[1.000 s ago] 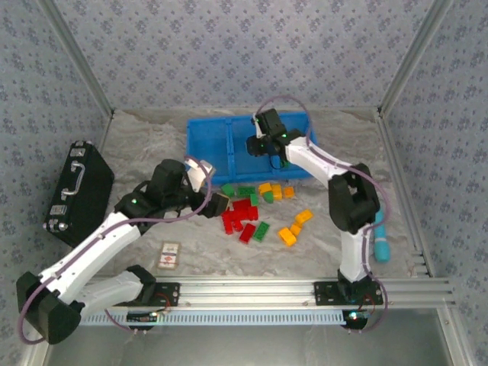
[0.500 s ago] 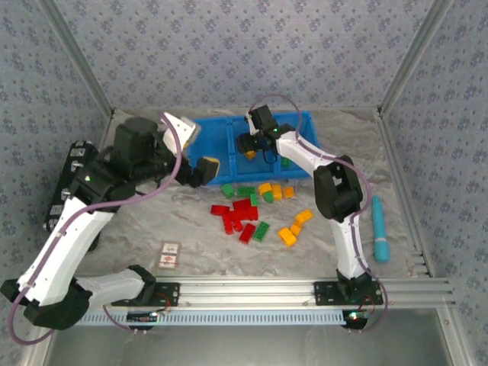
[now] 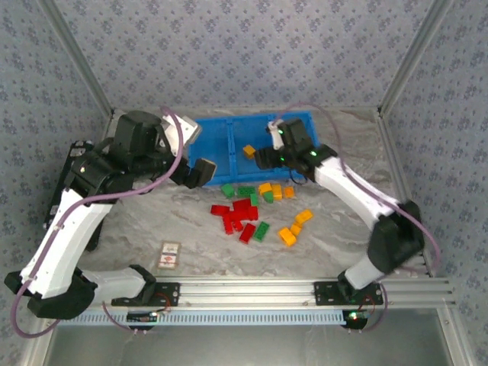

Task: Sort the legos into containers by color
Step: Pick up the lego from the bottom-center of the table.

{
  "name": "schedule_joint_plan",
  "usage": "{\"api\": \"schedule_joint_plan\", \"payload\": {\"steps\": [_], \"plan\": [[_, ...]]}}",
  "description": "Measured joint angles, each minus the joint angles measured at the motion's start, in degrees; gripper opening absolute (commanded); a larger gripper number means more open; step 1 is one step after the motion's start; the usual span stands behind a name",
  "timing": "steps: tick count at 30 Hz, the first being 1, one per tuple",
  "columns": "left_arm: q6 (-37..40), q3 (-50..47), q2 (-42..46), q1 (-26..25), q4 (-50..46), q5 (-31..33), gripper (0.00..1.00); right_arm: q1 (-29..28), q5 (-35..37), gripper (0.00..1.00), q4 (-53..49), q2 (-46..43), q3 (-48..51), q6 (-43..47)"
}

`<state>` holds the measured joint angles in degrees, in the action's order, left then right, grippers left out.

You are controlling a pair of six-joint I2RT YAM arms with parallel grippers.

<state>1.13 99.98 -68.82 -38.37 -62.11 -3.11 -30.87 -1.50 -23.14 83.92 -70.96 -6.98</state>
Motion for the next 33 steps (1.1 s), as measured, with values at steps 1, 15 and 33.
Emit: {"api": "schedule_joint_plan", "payload": {"steps": [1, 15, 33], "plan": [[0.46, -0.02, -0.02, -0.7, -0.13, 0.46, 1.0, -0.2, -0.83, 0.77, -0.81, -3.98, 3.1, 0.74], [4.22, -4.66, -1.42, -4.07, -0.76, 4.15, 1.0, -13.25, 0.63, 0.8, -9.42, -25.46, 33.33, -5.79], [4.48, -4.24, -1.16, -5.53, -0.96, 5.38, 1.0, -16.04, 5.68, 0.63, -2.51, -15.67, 38.18, -15.06]]}}
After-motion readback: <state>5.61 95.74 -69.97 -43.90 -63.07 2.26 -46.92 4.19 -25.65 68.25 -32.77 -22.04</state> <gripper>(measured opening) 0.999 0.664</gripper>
